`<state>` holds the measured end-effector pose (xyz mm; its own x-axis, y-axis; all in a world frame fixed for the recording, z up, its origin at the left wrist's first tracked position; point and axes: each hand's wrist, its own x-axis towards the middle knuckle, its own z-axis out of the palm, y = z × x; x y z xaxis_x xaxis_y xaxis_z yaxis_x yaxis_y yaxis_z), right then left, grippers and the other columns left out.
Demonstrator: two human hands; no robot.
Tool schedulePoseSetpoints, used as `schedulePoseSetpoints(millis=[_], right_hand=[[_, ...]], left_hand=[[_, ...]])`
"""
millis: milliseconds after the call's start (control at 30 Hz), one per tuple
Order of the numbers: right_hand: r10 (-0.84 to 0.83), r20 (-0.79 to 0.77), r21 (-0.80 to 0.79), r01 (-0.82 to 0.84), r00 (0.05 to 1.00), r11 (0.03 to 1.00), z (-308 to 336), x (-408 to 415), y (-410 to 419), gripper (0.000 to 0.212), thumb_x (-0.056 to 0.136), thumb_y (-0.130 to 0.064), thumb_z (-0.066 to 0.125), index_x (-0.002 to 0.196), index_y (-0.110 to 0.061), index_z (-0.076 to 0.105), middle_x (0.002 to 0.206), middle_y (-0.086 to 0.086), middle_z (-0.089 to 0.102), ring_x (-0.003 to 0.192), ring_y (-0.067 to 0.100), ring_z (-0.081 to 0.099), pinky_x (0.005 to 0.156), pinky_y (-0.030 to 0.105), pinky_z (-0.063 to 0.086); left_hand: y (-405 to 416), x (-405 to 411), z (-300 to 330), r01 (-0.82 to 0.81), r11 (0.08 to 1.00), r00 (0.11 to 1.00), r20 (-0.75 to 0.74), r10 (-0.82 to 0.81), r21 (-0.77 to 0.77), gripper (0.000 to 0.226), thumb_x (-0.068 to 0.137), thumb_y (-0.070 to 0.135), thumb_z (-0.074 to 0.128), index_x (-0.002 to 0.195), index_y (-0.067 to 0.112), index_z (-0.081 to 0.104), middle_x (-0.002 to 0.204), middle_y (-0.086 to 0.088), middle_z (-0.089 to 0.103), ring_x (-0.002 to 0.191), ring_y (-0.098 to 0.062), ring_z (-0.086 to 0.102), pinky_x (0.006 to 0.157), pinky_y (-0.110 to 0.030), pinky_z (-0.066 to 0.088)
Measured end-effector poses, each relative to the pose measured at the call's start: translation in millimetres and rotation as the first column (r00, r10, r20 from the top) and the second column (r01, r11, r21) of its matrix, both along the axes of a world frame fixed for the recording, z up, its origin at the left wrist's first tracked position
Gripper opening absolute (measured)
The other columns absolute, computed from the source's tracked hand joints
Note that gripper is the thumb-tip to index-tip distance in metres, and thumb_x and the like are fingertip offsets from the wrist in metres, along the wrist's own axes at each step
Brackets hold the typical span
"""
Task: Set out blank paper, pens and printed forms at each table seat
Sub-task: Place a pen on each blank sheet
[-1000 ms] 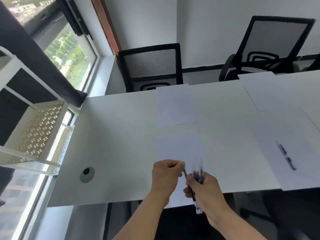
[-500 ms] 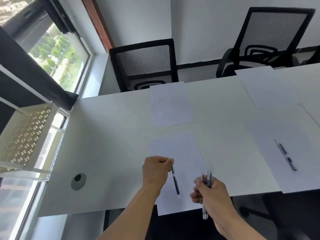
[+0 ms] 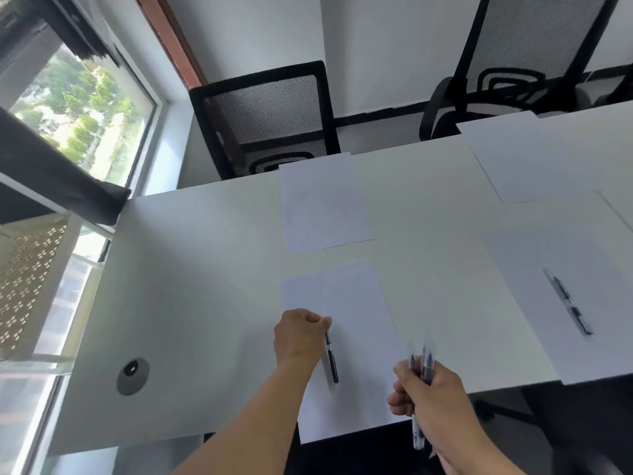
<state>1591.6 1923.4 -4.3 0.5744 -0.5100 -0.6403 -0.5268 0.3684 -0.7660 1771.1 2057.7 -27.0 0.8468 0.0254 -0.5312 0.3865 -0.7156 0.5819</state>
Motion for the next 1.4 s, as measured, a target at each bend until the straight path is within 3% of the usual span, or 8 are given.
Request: schedulePoseSetpoints(millis=[367,533,767,1067,1167,1267,1400], right_hand=[[0.004,-0.030,0.014,-0.004,1.000,1.000,-8,-3,-9,0.018,0.105,-0.010,0.067,0.094,0.004,0.068,0.067,0.012,0.064,0.060,0.028,0.069,0.065,0.048,0.066],[0.012,-0.015,0.017,-0.012,1.000,1.000,1,-5,-13,0.017,0.106,-0.011,0.067,0.097,0.003,0.069,0.072,0.014,0.066,0.061,0.025,0.070,0.060,0.037,0.065],[0.013,0.029,0.029,-0.014,0.999,0.999,23,-12,-17,0.017,0.107,-0.014,0.065,0.100,0.001,0.069,0.076,0.013,0.067,0.064,0.025,0.072,0.065,0.036,0.065],[0.005,0.082,-0.006,-0.005,0.997,1.000,65,-33,-30,0.017,0.109,-0.021,0.064,0.103,-0.006,0.070,0.078,0.011,0.071,0.067,0.022,0.074,0.069,0.033,0.065],[-0.010,0.114,-0.008,0.011,0.993,1.000,83,-43,-37,0.017,0.109,-0.021,0.063,0.104,-0.007,0.070,0.078,0.009,0.070,0.069,0.021,0.075,0.077,0.043,0.068],[-0.036,0.150,-0.002,0.036,0.988,0.999,102,-58,-46,0.016,0.109,-0.021,0.063,0.105,-0.007,0.070,0.077,0.007,0.069,0.069,0.021,0.074,0.082,0.049,0.068],[-0.064,0.208,-0.010,0.068,0.976,0.998,127,-83,-60,0.015,0.109,-0.020,0.063,0.106,-0.007,0.070,0.077,0.006,0.069,0.070,0.021,0.074,0.082,0.050,0.068]], left_hand=[[0,-2,-13,-0.010,1.000,1.000,0.016,0.009,0.016,0.020,0.094,0.036,0.083,0.085,0.020,0.075,0.087,0.007,0.077,0.086,-0.014,0.071,0.088,-0.041,0.062],[2,-4,-13,-0.035,0.999,0.999,0.002,0.035,-0.014,0.020,0.094,0.035,0.086,0.090,0.018,0.076,0.088,0.004,0.077,0.086,-0.014,0.071,0.085,-0.037,0.059],[2,-12,0,-0.036,0.999,0.999,0.014,0.036,-0.027,0.025,0.093,0.033,0.088,0.089,0.012,0.076,0.089,-0.002,0.077,0.085,-0.017,0.071,0.084,-0.037,0.059],[-24,-36,54,0.011,0.994,0.996,0.085,-0.002,-0.107,0.024,0.093,0.031,0.088,0.089,0.010,0.076,0.088,-0.005,0.078,0.085,-0.024,0.074,0.086,-0.042,0.064],[-38,-48,79,0.041,0.990,0.994,0.109,-0.026,-0.138,0.022,0.093,0.035,0.087,0.090,0.016,0.077,0.087,0.000,0.078,0.086,-0.019,0.073,0.087,-0.043,0.064],[-53,-66,105,0.070,0.985,0.989,0.140,-0.048,-0.159,0.022,0.093,0.036,0.087,0.089,0.017,0.077,0.086,0.001,0.079,0.086,-0.018,0.073,0.082,-0.041,0.064],[-75,-97,142,0.120,0.976,0.977,0.194,-0.083,-0.183,0.020,0.095,0.035,0.085,0.091,0.017,0.077,0.087,0.001,0.078,0.086,-0.015,0.072,0.069,-0.030,0.052]])
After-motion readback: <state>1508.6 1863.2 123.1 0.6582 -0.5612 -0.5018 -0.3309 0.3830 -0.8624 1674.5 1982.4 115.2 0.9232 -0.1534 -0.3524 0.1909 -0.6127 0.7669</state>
